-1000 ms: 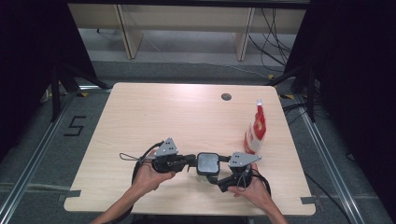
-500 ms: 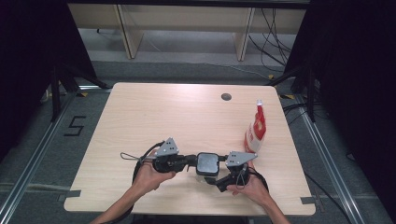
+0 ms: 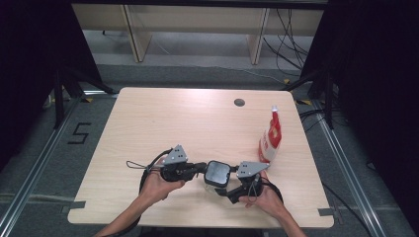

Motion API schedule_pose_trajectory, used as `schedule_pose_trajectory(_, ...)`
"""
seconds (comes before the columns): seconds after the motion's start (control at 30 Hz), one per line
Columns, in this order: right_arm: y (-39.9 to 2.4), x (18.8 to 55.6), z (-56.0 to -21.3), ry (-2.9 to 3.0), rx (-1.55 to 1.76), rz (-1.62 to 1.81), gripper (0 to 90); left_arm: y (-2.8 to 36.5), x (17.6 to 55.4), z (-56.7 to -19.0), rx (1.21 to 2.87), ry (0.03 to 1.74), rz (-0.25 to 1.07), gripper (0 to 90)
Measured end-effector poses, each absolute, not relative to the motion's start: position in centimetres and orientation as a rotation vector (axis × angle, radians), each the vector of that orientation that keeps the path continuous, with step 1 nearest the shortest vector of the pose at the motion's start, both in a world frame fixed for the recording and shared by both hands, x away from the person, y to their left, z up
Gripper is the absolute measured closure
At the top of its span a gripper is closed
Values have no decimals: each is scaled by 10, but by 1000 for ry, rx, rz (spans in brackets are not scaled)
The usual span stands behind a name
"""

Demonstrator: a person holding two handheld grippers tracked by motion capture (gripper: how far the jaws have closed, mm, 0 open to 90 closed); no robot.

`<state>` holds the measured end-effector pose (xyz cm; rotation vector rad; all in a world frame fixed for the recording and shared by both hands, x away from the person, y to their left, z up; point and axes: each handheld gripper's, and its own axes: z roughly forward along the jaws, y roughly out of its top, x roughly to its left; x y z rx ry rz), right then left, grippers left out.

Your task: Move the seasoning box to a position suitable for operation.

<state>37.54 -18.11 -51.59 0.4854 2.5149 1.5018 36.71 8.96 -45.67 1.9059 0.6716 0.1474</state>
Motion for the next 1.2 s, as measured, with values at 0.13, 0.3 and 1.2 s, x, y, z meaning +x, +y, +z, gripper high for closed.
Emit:
schedule_pose_trajectory(0.13,-181,375,-516,2525,507,1514,159,95,373,-454,1933,621,239,873)
schedule_pose_trajectory(0.3,-180,374,-516,2517,496,1497,161,95,375,-458,1936,627,228,876)
schedule_pose_trajectory(1.2,-178,373,-515,2527,481,1477,165,100,376,-463,1909,654,231,894)
